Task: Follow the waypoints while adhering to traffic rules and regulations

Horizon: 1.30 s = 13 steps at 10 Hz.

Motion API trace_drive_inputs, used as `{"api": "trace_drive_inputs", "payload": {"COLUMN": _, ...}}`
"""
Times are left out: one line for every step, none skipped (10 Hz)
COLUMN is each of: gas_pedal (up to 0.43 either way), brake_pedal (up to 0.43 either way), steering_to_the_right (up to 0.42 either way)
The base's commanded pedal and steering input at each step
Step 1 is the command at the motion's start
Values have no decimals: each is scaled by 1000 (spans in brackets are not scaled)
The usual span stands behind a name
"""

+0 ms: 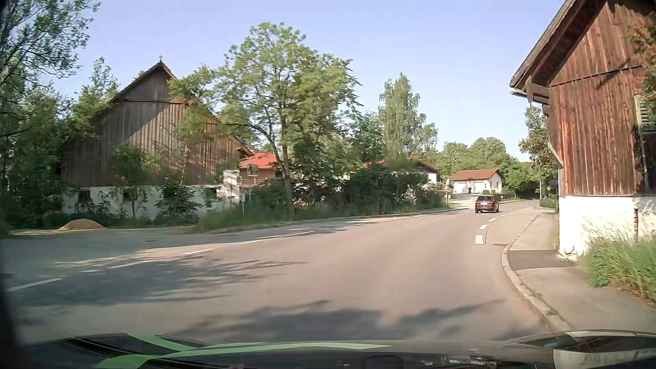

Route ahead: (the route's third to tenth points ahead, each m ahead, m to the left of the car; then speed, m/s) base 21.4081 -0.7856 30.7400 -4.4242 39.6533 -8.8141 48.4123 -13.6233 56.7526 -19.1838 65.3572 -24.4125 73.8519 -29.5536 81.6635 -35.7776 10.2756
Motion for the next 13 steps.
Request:
{"api": "trace_drive_inputs", "payload": {"gas_pedal": 98, "brake_pedal": 0, "steering_to_the_right": 110}}
{"api": "trace_drive_inputs", "payload": {"gas_pedal": 118, "brake_pedal": 0, "steering_to_the_right": 107}}
{"api": "trace_drive_inputs", "payload": {"gas_pedal": 118, "brake_pedal": 0, "steering_to_the_right": 103}}
{"api": "trace_drive_inputs", "payload": {"gas_pedal": 118, "brake_pedal": 0, "steering_to_the_right": 102}}
{"api": "trace_drive_inputs", "payload": {"gas_pedal": 118, "brake_pedal": 0, "steering_to_the_right": 101}}
{"api": "trace_drive_inputs", "payload": {"gas_pedal": 130, "brake_pedal": 0, "steering_to_the_right": 98}}
{"api": "trace_drive_inputs", "payload": {"gas_pedal": 130, "brake_pedal": 0, "steering_to_the_right": 92}}
{"api": "trace_drive_inputs", "payload": {"gas_pedal": 130, "brake_pedal": 0, "steering_to_the_right": 86}}
{"api": "trace_drive_inputs", "payload": {"gas_pedal": 130, "brake_pedal": 0, "steering_to_the_right": 79}}
{"api": "trace_drive_inputs", "payload": {"gas_pedal": 130, "brake_pedal": 0, "steering_to_the_right": 77}}
{"api": "trace_drive_inputs", "payload": {"gas_pedal": 130, "brake_pedal": 0, "steering_to_the_right": 77}}
{"api": "trace_drive_inputs", "payload": {"gas_pedal": 130, "brake_pedal": 0, "steering_to_the_right": 78}}
{"api": "trace_drive_inputs", "payload": {"gas_pedal": 130, "brake_pedal": 0, "steering_to_the_right": 78}}
